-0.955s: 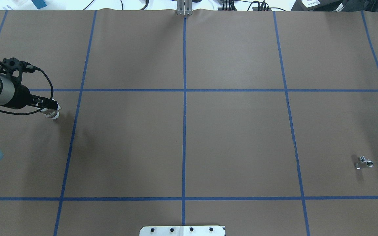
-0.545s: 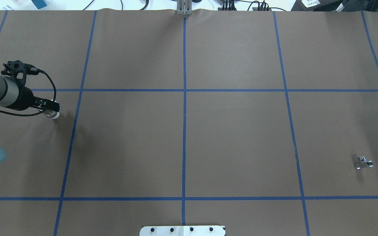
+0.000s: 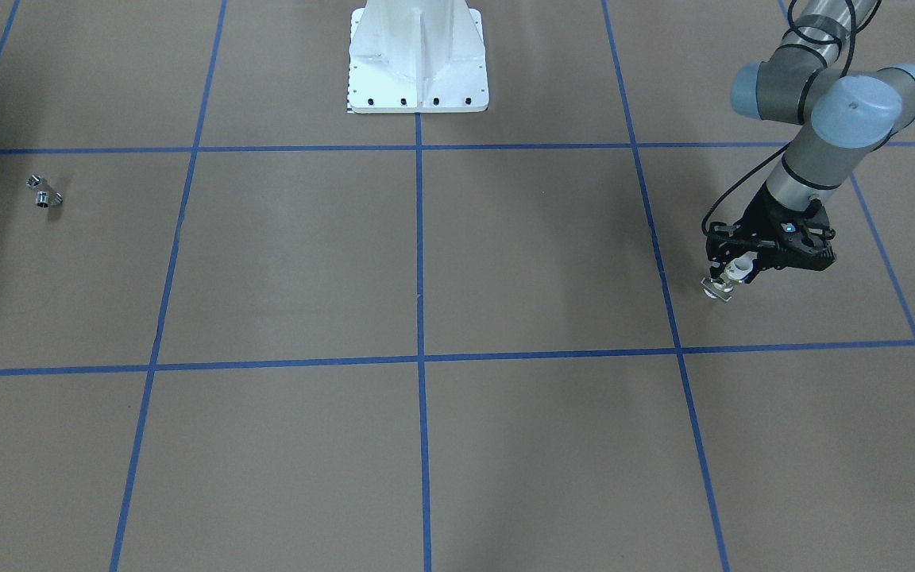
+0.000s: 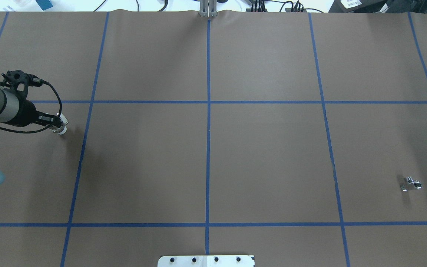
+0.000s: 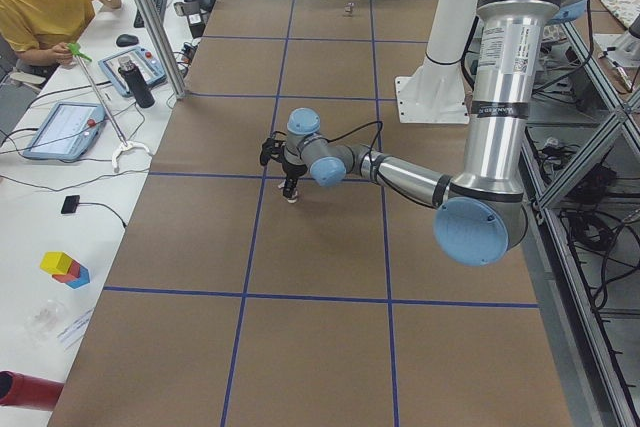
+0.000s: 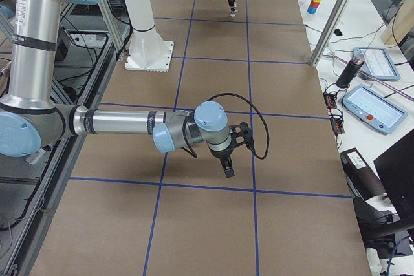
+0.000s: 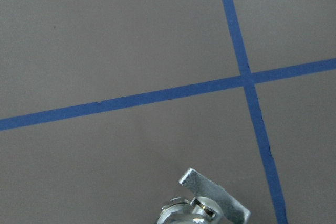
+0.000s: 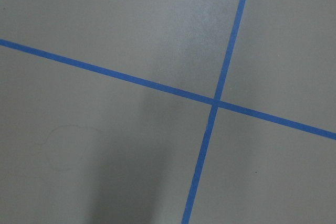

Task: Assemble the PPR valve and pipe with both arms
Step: 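Reach the left gripper down to the white PPR valve and grasp it, then carry the valve with the left gripper to the table centre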

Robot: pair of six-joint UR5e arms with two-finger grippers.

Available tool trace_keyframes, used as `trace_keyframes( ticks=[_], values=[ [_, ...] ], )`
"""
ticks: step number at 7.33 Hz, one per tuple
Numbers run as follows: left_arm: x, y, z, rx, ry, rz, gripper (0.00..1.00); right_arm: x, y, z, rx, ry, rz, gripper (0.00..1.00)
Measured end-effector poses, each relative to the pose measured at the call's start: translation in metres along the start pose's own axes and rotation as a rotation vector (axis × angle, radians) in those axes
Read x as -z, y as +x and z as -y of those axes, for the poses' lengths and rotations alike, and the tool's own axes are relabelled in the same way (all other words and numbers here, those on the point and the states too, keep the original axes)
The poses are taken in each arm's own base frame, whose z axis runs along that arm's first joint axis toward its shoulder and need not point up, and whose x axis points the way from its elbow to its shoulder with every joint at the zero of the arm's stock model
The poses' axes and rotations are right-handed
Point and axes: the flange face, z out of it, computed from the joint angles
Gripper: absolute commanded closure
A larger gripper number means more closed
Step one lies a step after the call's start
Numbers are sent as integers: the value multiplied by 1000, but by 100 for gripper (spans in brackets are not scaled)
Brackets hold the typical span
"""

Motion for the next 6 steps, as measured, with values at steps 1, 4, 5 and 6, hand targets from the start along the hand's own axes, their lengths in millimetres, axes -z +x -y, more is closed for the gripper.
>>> trace_keyframes(
  ticks=[1, 4, 5, 6],
  values=[
    [5, 4, 0, -4, 5, -8, 100, 0, 0, 0, 0, 0, -1, 0],
    [43, 63, 32, 37, -27, 21, 100, 0, 0, 0, -1, -1, 0, 0],
    [61, 106, 51, 79, -45, 31, 100, -1, 0, 0, 0, -2, 1, 0],
    [69, 158, 62, 125, -67, 29, 100, -1, 0, 0, 0, -2, 2, 0]
  ],
)
